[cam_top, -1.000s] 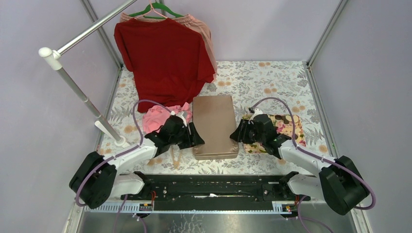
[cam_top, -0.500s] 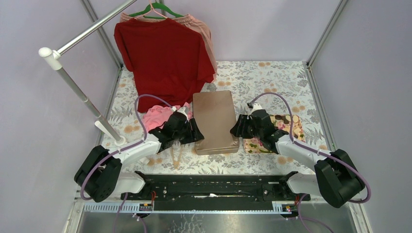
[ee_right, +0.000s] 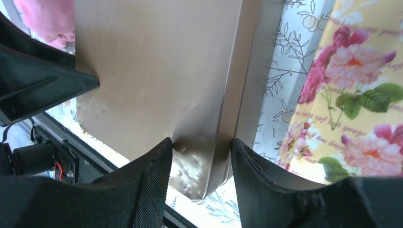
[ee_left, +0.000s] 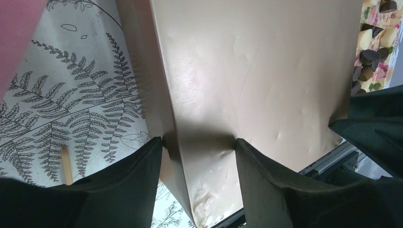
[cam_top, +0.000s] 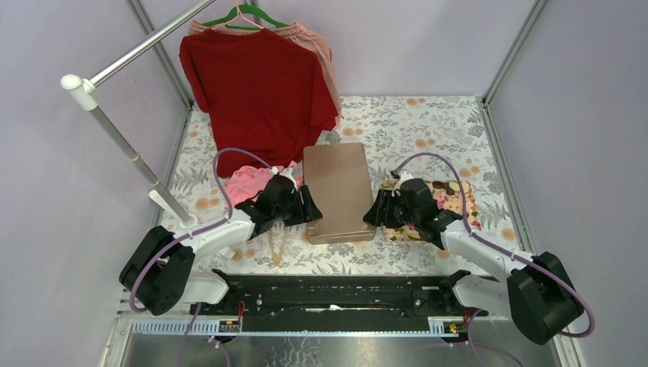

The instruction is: Pack the chocolate

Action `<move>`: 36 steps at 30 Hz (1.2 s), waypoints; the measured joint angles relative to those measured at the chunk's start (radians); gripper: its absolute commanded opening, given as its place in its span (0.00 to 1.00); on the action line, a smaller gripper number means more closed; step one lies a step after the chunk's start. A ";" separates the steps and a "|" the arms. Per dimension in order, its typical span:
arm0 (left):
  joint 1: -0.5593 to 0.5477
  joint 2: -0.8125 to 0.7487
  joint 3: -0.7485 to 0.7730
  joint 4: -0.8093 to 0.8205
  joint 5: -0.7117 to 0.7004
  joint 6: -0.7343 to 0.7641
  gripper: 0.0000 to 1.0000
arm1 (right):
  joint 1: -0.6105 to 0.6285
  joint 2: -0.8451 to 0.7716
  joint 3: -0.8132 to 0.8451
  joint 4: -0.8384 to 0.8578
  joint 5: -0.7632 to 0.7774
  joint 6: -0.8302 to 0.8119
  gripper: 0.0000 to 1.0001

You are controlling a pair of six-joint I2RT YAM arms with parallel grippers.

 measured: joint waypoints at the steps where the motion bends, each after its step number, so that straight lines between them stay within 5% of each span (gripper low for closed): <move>1: 0.000 0.002 0.000 0.001 0.000 0.000 0.64 | 0.000 -0.005 -0.003 -0.004 -0.005 0.002 0.53; 17: 0.001 0.032 0.021 -0.002 -0.008 0.001 0.78 | -0.025 -0.023 -0.100 0.121 -0.051 0.103 0.29; 23: 0.001 0.049 0.046 -0.025 -0.026 0.002 0.80 | -0.030 -0.001 -0.080 0.105 -0.080 0.108 0.28; 36: -0.001 0.116 0.147 -0.080 -0.127 0.047 0.88 | -0.031 -0.063 -0.018 -0.113 -0.111 0.040 0.61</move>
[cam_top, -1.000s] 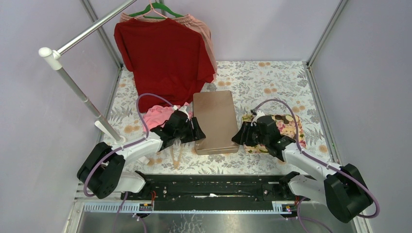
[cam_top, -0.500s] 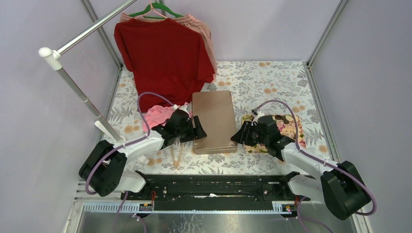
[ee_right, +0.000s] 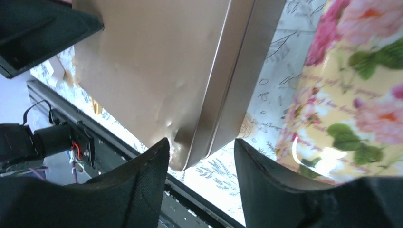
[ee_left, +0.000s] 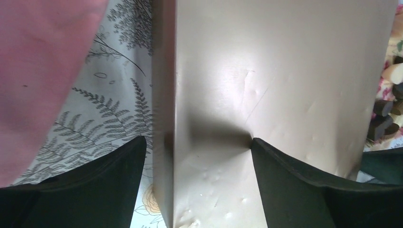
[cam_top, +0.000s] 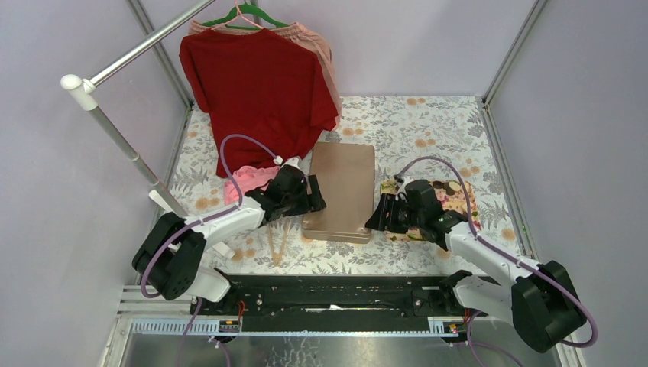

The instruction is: Pack the chocolate

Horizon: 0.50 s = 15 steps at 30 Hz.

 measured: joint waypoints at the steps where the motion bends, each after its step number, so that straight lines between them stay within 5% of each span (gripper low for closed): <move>1: 0.000 0.000 0.002 -0.004 -0.010 0.004 0.89 | -0.008 0.005 0.013 -0.010 0.010 -0.005 0.62; 15: 0.040 0.002 0.059 -0.071 -0.087 0.032 0.93 | -0.240 0.399 0.280 0.224 0.024 0.039 0.50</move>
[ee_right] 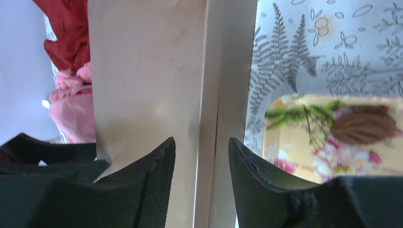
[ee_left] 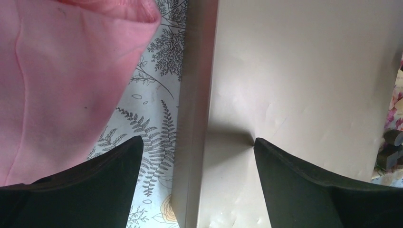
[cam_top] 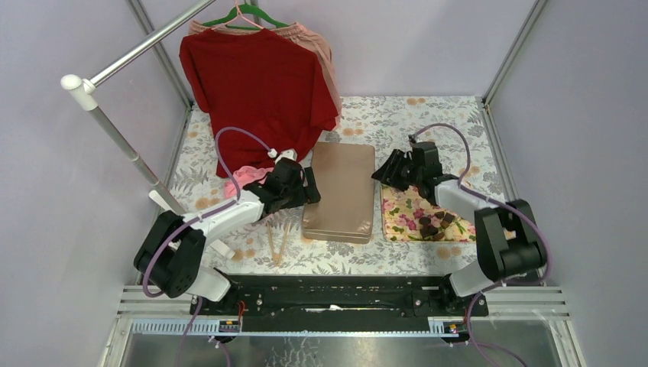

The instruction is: Pack the chocolate

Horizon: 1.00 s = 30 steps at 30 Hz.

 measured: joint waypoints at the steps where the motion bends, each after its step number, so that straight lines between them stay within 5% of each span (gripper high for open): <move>1: 0.000 0.008 0.007 0.000 0.000 0.001 0.93 | -0.005 0.034 0.011 0.021 -0.005 0.011 0.50; 10: 0.000 0.056 0.039 0.002 0.008 0.003 0.89 | -0.023 0.231 0.068 0.184 -0.082 0.088 0.40; 20: 0.005 0.055 0.001 0.061 0.045 -0.012 0.84 | -0.043 0.228 -0.077 0.428 -0.111 0.175 0.33; 30: 0.007 0.054 -0.071 0.197 0.091 -0.060 0.76 | -0.027 0.142 -0.149 0.425 -0.122 0.182 0.33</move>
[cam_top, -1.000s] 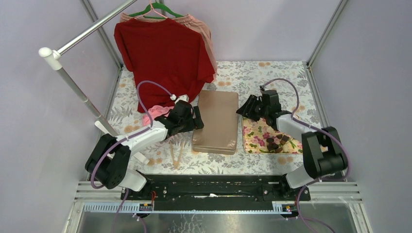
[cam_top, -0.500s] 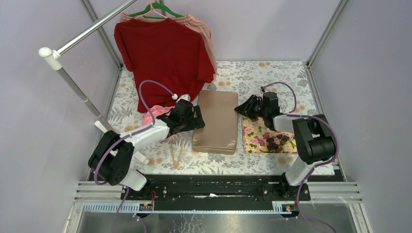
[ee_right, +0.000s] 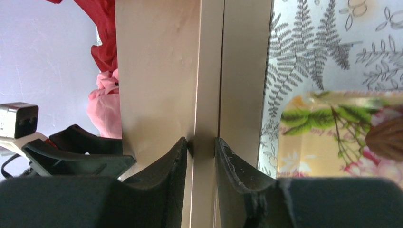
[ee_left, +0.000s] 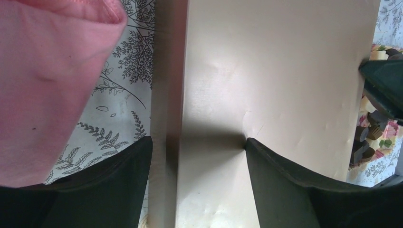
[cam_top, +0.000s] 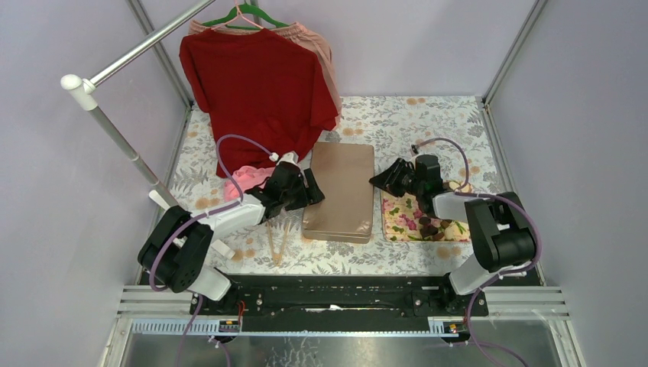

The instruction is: Pack the chocolate

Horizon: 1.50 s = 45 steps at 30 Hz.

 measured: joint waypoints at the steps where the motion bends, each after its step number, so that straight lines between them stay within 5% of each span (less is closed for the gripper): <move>1: 0.000 0.000 -0.002 0.003 -0.001 -0.002 0.76 | 0.003 -0.010 -0.008 -0.005 0.000 0.000 0.32; 21: 0.028 0.153 0.199 -0.059 -0.105 0.032 0.81 | 0.156 -0.322 -0.179 -0.202 0.060 0.029 0.31; 28: 0.028 0.201 0.265 -0.074 -0.110 0.054 0.86 | 0.167 -0.379 -0.170 -0.320 0.061 -0.004 0.45; 38: 0.031 0.045 0.200 -0.233 -0.224 0.069 0.95 | 0.071 -0.368 -0.002 -0.445 0.128 -0.089 0.56; 45: 0.032 -0.099 0.105 -0.299 -0.244 0.055 0.95 | 0.034 -0.149 0.146 -0.360 0.186 -0.114 0.56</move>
